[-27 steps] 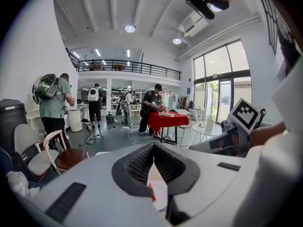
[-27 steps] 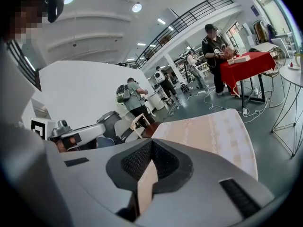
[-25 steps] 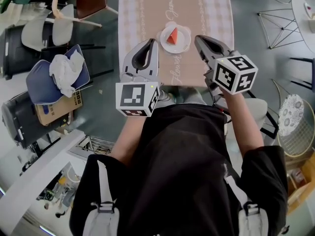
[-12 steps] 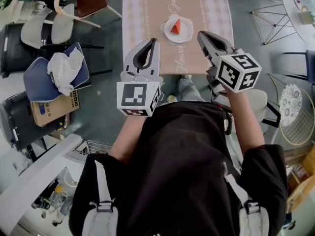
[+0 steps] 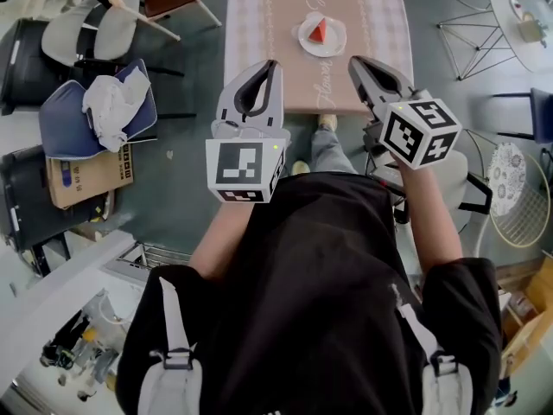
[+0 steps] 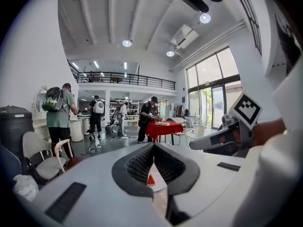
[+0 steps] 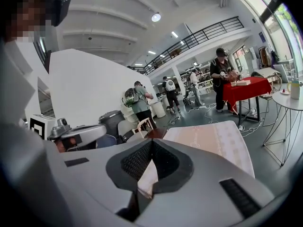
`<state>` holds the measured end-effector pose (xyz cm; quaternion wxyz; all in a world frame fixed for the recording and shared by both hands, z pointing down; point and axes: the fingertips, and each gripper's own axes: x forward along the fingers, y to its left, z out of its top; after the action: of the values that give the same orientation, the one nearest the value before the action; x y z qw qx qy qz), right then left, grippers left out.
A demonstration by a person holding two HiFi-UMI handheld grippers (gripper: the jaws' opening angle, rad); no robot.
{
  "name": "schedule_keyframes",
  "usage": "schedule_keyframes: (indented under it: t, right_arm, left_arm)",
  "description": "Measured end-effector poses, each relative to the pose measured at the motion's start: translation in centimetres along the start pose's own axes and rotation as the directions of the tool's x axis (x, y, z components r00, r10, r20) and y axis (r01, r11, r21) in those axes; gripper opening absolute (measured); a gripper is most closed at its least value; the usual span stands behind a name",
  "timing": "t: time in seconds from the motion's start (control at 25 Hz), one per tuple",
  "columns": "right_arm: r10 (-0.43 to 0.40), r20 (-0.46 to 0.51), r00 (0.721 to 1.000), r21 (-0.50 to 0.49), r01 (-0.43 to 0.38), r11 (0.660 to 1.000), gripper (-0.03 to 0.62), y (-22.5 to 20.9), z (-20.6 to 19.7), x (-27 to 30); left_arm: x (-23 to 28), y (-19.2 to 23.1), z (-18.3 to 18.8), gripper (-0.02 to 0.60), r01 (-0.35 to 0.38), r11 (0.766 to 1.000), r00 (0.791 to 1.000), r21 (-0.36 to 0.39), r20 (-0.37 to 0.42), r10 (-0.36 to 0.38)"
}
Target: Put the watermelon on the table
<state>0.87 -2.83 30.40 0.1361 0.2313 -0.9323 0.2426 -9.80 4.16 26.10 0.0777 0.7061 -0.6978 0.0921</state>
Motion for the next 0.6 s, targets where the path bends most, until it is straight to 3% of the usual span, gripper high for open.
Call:
schedule_keyframes:
  t: [0.32,0.6]
  right_arm:
    - [-0.006,0.044,0.999,-0.016,0.007,1.000,0.014,2.8,-0.7,-3.5]
    - [-0.018,0.051,0.999,0.014,0.018,1.000,0.014,3.8,-1.9,-6.9]
  left_arm:
    - [-3.6,-2.0,0.8,0.014,0.034,0.999,0.998,0.004,0.059,-0.034]
    - [-6.0,-4.6,0.8,0.014,0.069,0.998,0.996,0.003,0.062,-0.069]
